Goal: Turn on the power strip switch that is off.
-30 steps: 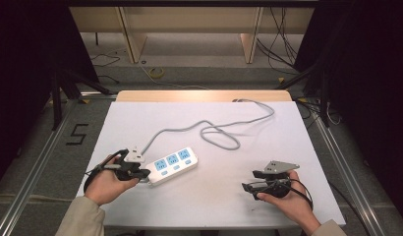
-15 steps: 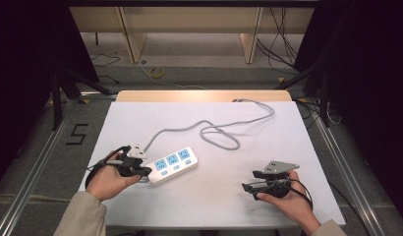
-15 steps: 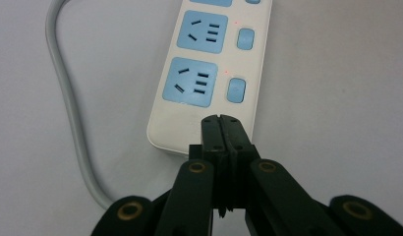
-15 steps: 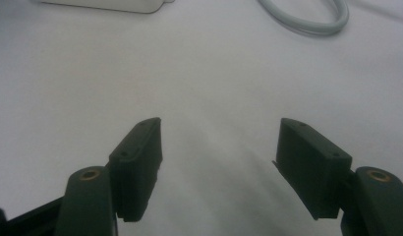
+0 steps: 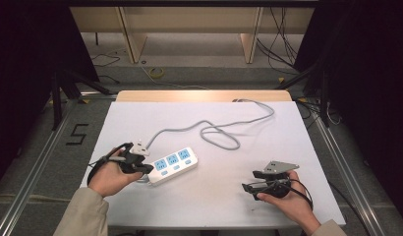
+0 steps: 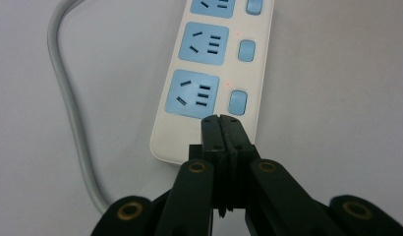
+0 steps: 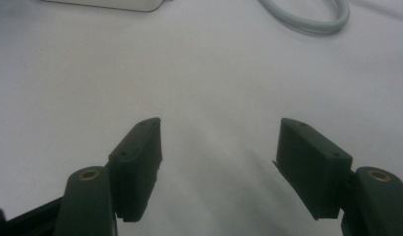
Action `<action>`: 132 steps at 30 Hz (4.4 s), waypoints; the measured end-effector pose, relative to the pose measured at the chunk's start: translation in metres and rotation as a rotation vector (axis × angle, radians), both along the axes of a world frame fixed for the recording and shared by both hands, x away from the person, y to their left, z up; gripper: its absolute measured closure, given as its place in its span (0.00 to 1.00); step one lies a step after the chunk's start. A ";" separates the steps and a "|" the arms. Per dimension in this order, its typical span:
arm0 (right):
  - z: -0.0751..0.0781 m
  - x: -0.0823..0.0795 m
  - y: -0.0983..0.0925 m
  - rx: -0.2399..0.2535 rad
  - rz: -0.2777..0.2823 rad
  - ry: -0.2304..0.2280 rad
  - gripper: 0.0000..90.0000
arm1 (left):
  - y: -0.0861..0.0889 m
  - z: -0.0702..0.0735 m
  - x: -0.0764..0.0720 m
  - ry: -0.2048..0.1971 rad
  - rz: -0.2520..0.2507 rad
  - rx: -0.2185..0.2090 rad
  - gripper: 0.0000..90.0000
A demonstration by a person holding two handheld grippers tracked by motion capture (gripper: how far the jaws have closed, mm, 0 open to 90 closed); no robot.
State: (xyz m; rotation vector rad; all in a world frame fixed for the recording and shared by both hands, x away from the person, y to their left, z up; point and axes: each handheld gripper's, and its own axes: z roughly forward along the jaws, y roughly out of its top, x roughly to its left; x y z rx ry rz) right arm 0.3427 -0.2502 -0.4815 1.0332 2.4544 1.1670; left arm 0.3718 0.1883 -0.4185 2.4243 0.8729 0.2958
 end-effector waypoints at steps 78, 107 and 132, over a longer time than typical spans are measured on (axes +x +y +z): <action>0.000 0.000 0.000 -0.004 0.006 -0.004 0.37 | -0.039 0.008 0.017 -0.005 -0.079 0.069 1.00; 0.001 0.000 0.000 -0.004 0.010 -0.007 0.37 | -0.053 0.009 0.022 0.002 -0.104 0.091 1.00; 0.001 0.000 0.000 -0.005 0.015 -0.008 0.37 | -0.065 0.010 0.027 0.007 -0.130 0.110 1.00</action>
